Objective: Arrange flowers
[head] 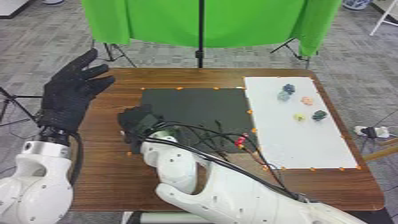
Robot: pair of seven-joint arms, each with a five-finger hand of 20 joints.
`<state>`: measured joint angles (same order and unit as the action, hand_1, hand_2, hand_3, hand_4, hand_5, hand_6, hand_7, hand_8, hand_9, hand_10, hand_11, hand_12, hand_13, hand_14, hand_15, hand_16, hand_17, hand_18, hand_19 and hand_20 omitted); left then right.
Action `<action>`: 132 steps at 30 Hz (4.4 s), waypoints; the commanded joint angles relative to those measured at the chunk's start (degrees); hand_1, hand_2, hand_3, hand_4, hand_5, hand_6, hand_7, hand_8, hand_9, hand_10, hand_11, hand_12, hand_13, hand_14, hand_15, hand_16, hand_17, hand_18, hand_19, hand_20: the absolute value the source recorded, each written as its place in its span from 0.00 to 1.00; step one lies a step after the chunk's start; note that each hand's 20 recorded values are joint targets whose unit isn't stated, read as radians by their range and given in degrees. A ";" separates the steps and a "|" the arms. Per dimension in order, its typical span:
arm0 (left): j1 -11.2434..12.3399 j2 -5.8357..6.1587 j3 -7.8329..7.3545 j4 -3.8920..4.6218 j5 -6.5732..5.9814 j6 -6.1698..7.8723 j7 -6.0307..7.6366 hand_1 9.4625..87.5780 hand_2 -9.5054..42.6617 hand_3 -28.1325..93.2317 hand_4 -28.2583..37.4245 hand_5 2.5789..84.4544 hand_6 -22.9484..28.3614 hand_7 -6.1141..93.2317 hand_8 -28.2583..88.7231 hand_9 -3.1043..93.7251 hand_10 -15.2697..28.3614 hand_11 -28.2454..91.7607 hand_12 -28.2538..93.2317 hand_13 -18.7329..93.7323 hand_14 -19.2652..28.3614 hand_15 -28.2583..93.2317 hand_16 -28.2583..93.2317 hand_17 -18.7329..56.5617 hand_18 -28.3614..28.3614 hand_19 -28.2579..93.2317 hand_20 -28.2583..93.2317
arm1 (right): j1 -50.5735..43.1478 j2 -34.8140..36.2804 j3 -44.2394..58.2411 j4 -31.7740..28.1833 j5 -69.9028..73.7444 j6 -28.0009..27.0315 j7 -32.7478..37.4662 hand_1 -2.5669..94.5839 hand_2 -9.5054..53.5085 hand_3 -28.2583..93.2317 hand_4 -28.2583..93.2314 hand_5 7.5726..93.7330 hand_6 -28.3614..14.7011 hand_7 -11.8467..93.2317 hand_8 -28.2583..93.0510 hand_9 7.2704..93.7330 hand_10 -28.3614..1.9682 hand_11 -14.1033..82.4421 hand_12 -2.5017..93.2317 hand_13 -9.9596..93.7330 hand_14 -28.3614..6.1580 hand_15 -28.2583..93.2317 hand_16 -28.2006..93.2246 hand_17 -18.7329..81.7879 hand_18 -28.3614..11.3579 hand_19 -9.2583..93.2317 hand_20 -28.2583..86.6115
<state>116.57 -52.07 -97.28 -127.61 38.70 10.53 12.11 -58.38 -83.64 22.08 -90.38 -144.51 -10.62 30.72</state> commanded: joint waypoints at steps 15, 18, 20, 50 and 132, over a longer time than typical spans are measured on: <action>4.91 -3.53 -2.44 -0.27 0.12 -0.72 -0.05 0.21 0.29 0.88 0.10 0.40 0.61 0.20 0.16 0.38 0.83 0.45 0.33 0.41 1.00 0.70 0.16 0.16 1.00 0.76 0.20 | -3.49 0.60 8.16 -1.79 -3.36 -5.63 -1.02 0.45 0.00 0.85 0.00 0.73 0.69 0.24 0.13 0.77 0.57 0.65 0.25 0.71 0.47 0.91 0.36 0.43 0.00 1.00 0.72; 9.31 -4.62 -4.45 -1.19 -0.31 -0.27 1.82 0.21 0.29 0.87 0.10 0.40 0.61 0.20 0.16 0.38 0.82 0.45 0.33 0.41 1.00 0.70 0.16 0.16 1.00 0.76 0.20 | -3.26 4.71 10.63 -6.27 0.82 -4.06 1.27 0.44 0.00 0.86 0.00 0.71 0.68 0.24 0.13 0.76 0.53 0.66 0.24 0.70 0.47 0.91 0.36 0.43 0.00 1.00 0.73; 10.58 -5.37 -4.77 -0.55 -0.67 -0.55 2.72 0.21 0.29 0.87 0.09 0.40 0.61 0.20 0.16 0.38 0.82 0.45 0.33 0.41 1.00 0.70 0.16 0.16 1.00 0.76 0.20 | -2.24 9.31 12.05 -9.78 6.20 -1.69 4.76 0.43 0.00 0.86 0.00 0.68 0.66 0.24 0.13 0.74 0.49 0.64 0.22 0.69 0.45 0.90 0.36 0.43 0.00 1.00 0.73; 15.23 -3.62 -1.11 0.64 -4.59 3.20 8.61 0.20 0.29 0.88 0.09 0.40 0.60 0.20 0.16 0.39 0.82 0.45 0.33 0.41 1.00 0.70 0.16 0.16 1.00 0.76 0.20 | -14.79 47.65 32.65 -10.28 20.56 2.70 16.19 0.39 0.00 0.89 0.00 0.55 0.69 0.27 0.12 0.59 0.33 0.41 0.18 0.57 0.36 0.82 0.30 0.36 0.00 0.92 0.71; 0.18 -4.12 0.83 2.58 0.28 -3.57 -2.04 0.21 0.29 0.87 0.09 0.40 0.61 0.20 0.16 0.39 0.83 0.45 0.33 0.41 1.00 0.70 0.16 0.16 1.00 0.76 0.21 | 13.42 0.44 -3.52 13.76 8.35 6.99 2.47 0.69 0.00 0.49 0.00 0.75 0.81 0.25 0.18 0.86 0.69 0.51 0.24 0.71 0.61 0.88 0.37 0.40 0.18 0.99 0.70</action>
<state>117.19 -55.50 -97.05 -125.88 38.84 7.40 11.01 -42.52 -81.97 13.94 -76.00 -133.28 -0.33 35.82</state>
